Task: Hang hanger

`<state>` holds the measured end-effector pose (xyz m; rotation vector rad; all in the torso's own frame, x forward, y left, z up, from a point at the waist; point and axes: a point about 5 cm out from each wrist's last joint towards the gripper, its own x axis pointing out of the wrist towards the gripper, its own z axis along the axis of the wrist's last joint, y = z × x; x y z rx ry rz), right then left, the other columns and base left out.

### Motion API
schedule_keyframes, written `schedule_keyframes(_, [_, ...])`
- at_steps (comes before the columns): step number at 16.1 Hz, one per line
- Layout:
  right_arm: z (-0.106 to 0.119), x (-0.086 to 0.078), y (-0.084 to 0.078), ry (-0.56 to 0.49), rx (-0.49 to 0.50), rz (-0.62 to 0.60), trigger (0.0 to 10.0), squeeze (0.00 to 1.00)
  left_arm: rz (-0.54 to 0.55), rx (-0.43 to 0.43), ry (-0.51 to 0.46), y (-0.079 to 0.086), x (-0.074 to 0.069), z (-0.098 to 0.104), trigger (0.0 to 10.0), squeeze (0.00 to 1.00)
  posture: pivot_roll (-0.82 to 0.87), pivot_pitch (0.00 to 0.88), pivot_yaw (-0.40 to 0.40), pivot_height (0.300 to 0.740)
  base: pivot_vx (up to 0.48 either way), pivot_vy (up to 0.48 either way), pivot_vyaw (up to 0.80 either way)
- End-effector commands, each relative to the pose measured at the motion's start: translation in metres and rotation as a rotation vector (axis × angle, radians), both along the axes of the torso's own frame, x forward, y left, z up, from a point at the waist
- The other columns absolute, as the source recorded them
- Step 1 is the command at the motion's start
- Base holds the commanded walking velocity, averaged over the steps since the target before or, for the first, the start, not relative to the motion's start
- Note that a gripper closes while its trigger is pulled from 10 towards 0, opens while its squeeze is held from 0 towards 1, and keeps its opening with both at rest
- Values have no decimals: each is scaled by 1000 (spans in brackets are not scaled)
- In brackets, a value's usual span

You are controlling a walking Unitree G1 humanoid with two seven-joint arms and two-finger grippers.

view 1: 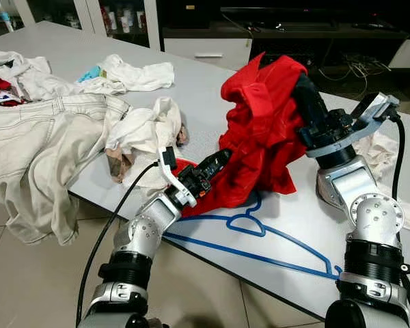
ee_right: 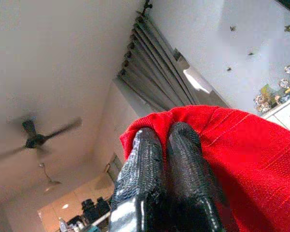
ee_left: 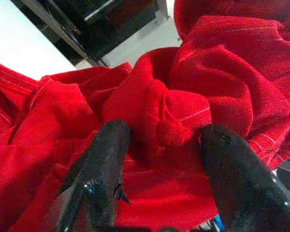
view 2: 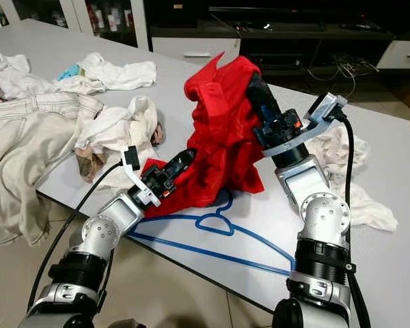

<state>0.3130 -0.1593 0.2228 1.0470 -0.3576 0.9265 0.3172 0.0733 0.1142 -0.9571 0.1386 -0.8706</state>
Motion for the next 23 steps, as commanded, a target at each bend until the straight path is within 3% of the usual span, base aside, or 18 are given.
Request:
schedule_keyframes(1, [4,-3,1,-19,4,9,0,0,5,-11,-7,-2,3,5,1451,0,-23,0,-2,740,0,0,0])
schedule_keyframes(2, [4,-3,2,-20,6,10,0,0,8,-17,-8,-2,4,5,0,0,-23,0,0,740,0,0,0])
schedule_keyframes(10, [2,-3,0,-4,15,-6,0,0,11,-51,-19,-1,3,5,0,0,-25,0,3,740,0,0,0])
schedule_keyframes(13, [-13,0,-1,71,-6,-49,0,0,20,-67,-59,1,0,7,0,0,-22,0,-2,740,0,0,0])
schedule_keyframes(14, [-15,0,-2,80,-7,-53,4078,0,25,-71,-62,2,0,7,0,0,-21,0,-3,740,0,0,0])
schedule_keyframes(15, [-19,0,-3,97,-22,-67,9961,0,38,-74,-69,4,0,7,0,0,-21,0,-3,740,0,0,0])
schedule_keyframes(23, [-47,-6,-21,215,-114,-196,10000,0,115,-81,-116,23,5,14,0,0,-27,0,0,740,0,0,0])
